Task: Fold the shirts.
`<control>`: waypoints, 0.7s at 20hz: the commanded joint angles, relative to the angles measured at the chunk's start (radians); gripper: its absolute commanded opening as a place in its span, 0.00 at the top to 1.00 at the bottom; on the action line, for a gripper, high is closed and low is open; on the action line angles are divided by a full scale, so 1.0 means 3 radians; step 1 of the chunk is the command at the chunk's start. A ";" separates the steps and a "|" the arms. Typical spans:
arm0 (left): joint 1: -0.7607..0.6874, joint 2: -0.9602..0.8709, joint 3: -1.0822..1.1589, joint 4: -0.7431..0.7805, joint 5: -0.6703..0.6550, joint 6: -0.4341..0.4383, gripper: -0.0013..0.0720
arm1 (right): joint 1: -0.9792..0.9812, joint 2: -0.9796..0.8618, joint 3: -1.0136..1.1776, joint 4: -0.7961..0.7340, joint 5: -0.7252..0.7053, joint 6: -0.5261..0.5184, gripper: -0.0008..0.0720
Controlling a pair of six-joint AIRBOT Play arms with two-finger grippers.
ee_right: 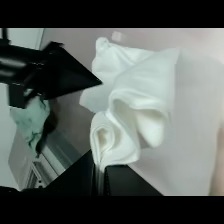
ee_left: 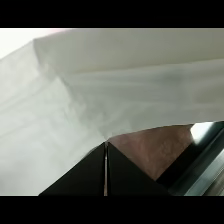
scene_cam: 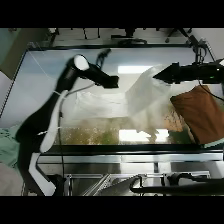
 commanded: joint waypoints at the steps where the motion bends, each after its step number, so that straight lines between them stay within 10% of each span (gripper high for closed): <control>1: 0.0572 0.0937 -0.0221 0.0014 -0.0158 0.0122 0.96 | 0.0643 -0.0064 -0.0072 0.0308 -0.0764 -0.0122 0.97; 5: 0.1278 0.1790 -0.0478 0.0015 -0.0201 0.0146 0.96 | 0.1897 -0.0504 -0.0072 0.0418 -0.2317 -0.0484 0.97; 9: 0.1670 0.2257 -0.0804 0.0020 -0.0211 0.0299 0.96 | 0.3141 -0.1371 0.0003 0.1394 -0.4222 -0.1864 0.96; 10: 0.1704 0.2324 -0.0940 0.0022 -0.0183 0.0334 0.96 | 0.3305 -0.1578 0.0089 0.1610 -0.4430 -0.2083 0.82; 12: 0.1752 0.2411 -0.1209 0.0022 -0.0151 0.0458 0.96 | 0.3391 -0.1808 0.0267 0.1714 -0.4237 -0.2117 0.16; 14: 0.1807 0.2455 -0.1420 0.0020 -0.0161 0.0486 0.96 | 0.3312 -0.1762 0.0341 0.1698 -0.4059 -0.2129 0.18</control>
